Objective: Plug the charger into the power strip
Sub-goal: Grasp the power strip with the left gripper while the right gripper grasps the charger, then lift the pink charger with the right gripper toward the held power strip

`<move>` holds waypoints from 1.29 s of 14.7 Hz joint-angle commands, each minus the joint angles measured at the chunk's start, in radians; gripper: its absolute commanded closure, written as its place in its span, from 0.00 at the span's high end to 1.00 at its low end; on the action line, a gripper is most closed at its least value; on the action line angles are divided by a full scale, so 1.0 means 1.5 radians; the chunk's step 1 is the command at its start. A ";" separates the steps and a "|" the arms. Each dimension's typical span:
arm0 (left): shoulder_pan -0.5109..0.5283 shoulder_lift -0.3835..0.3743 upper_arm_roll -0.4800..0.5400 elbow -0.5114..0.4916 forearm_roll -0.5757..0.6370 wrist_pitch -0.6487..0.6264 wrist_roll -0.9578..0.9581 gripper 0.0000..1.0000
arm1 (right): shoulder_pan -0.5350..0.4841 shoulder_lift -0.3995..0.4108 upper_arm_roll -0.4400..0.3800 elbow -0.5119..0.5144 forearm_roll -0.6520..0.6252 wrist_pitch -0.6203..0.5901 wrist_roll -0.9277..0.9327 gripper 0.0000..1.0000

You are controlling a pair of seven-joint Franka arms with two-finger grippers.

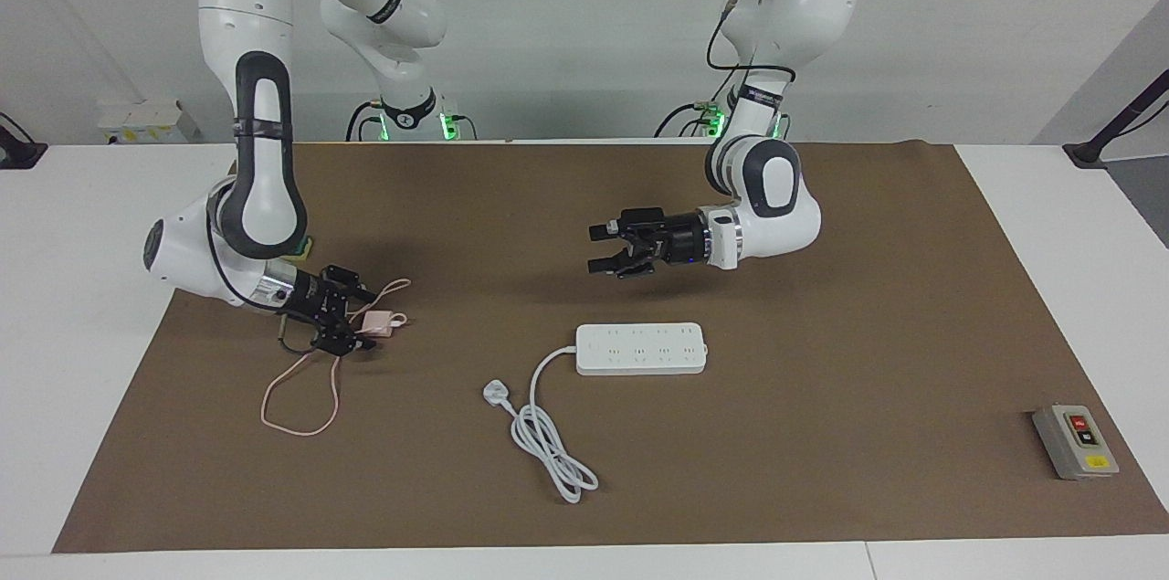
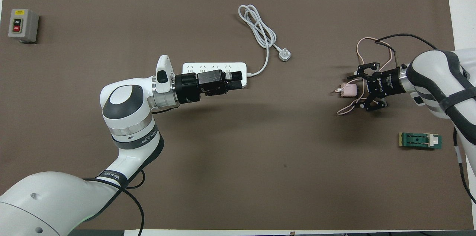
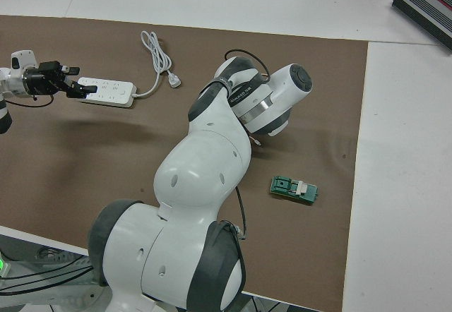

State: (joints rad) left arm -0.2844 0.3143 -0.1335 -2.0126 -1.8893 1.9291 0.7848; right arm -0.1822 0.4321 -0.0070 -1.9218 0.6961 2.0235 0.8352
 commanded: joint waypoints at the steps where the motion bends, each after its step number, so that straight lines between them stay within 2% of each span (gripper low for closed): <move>1: 0.002 0.055 0.006 0.052 -0.008 -0.043 -0.013 1.00 | -0.004 -0.004 0.004 -0.012 0.020 0.014 -0.024 0.66; 4: -0.001 0.066 0.008 0.064 -0.003 -0.046 -0.013 1.00 | -0.003 -0.005 0.004 -0.014 0.020 0.016 -0.037 0.43; 6: -0.007 0.066 0.008 0.064 -0.003 -0.044 -0.011 1.00 | -0.003 -0.005 0.004 -0.013 0.020 0.015 -0.041 0.23; 8: -0.010 0.066 0.007 0.064 -0.003 -0.041 -0.009 1.00 | 0.006 -0.005 0.004 -0.009 0.020 0.013 -0.046 0.12; 10: -0.014 0.066 0.009 0.065 -0.003 -0.038 -0.008 1.00 | 0.006 -0.005 0.004 -0.004 0.020 0.011 -0.036 0.11; 12: -0.014 0.066 0.009 0.063 -0.002 -0.038 -0.005 1.00 | 0.007 -0.007 0.007 0.005 0.020 0.007 -0.027 0.03; 15: -0.014 0.067 0.008 0.062 0.009 -0.021 0.025 1.00 | 0.036 -0.016 0.006 0.049 0.019 -0.030 0.050 0.00; 19: -0.014 0.067 0.008 0.060 0.011 -0.013 0.033 1.00 | 0.076 -0.053 0.007 0.050 0.018 -0.031 0.119 0.00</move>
State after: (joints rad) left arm -0.2935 0.4067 -0.1297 -1.9294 -1.8839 1.8934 0.8179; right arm -0.0867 0.3901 0.0017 -1.8413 0.7025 1.9905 0.9665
